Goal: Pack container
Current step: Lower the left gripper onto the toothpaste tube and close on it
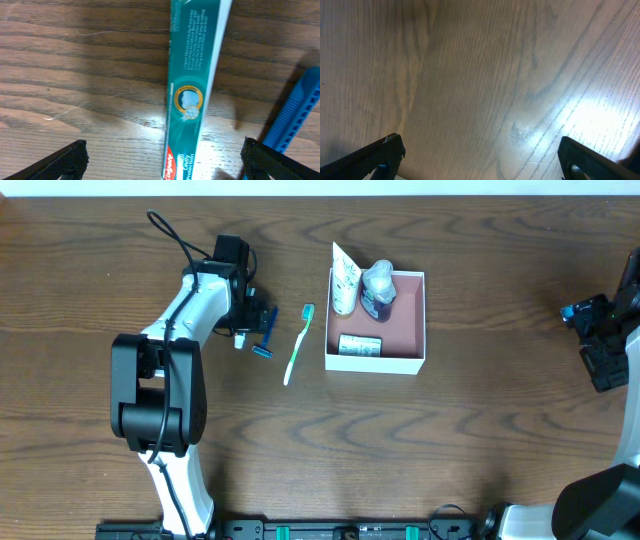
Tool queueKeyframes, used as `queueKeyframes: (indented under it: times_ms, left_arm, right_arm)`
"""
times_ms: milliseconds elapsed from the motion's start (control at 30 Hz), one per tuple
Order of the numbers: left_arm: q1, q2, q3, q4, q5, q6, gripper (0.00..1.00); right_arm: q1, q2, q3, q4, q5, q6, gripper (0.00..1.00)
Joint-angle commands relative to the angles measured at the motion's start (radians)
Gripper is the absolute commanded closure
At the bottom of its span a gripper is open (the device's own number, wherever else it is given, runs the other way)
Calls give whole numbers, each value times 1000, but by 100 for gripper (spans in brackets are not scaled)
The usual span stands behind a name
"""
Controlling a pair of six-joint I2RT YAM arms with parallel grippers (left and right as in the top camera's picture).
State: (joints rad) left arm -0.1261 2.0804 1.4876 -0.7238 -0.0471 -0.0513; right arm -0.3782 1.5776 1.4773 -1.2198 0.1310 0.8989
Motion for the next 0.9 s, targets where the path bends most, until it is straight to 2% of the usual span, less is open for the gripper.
queueKeyframes:
  times_ms: [0, 867]
  left_arm:
    - [3, 13, 22, 5, 43, 1, 2]
    - [4, 13, 19, 20, 54, -13, 2]
  right_arm:
    - [-10, 5, 0, -3, 11, 13, 1]
    - [-10, 5, 0, -3, 11, 13, 1]
